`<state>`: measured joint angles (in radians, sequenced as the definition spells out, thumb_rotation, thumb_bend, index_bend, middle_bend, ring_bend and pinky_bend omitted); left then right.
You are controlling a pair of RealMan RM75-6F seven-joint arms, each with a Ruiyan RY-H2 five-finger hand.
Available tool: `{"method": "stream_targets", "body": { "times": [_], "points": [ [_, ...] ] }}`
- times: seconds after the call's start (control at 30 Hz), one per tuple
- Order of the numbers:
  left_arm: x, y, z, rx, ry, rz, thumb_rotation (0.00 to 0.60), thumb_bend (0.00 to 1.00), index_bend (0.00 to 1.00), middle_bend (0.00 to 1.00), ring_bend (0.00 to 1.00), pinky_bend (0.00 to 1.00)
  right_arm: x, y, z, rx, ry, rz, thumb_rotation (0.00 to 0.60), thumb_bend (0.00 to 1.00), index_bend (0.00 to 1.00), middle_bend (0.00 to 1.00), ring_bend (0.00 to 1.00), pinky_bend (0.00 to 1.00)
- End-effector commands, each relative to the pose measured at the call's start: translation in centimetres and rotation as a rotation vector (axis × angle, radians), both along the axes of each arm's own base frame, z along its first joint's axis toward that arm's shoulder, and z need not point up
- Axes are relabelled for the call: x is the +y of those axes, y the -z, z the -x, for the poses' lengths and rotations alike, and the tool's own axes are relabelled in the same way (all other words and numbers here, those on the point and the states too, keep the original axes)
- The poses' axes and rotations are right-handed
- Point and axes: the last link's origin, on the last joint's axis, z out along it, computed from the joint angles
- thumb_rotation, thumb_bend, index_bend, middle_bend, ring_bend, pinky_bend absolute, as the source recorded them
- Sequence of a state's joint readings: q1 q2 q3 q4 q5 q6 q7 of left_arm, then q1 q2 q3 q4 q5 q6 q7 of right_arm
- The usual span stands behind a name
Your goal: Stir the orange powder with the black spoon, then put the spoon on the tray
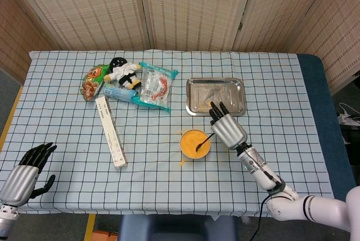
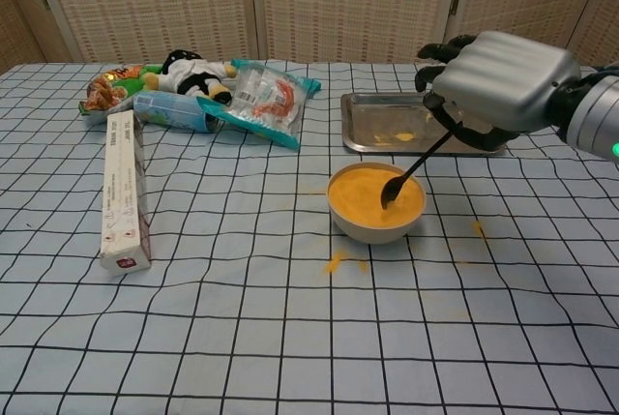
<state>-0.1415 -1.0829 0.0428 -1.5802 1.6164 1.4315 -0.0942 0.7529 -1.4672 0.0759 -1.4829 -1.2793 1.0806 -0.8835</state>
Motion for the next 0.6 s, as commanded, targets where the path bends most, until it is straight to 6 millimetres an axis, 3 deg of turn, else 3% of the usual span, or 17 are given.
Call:
{"method": "stream_targets", "body": {
  "times": [0.03,0.37,0.6],
  "points": [
    [0.0,0.0,0.0,0.000,-0.001,0.001,0.600,0.44,0.00,0.00,0.00,0.08,-0.8,-0.6,-0.3,-0.074,0.029,0.035,0.600,0.48,1.00,0.21,0.02,0.16],
    [0.1,0.1,0.1,0.003,-0.004,0.000,0.600,0.44,0.00,0.00,0.00,0.08,-2.9,1.4,-0.8,-0.160,0.042,0.135,0.600,0.48,1.00,0.21,0.02,0.16],
    [0.3,0.1,0.2,0.005,-0.010,0.003,0.600,0.45,0.00,0.00,0.00,0.08,-6.7,3.6,-0.7,-0.149,0.137,0.186,0.600,0.48,1.00,0.21,0.02,0.16]
  ]
}}
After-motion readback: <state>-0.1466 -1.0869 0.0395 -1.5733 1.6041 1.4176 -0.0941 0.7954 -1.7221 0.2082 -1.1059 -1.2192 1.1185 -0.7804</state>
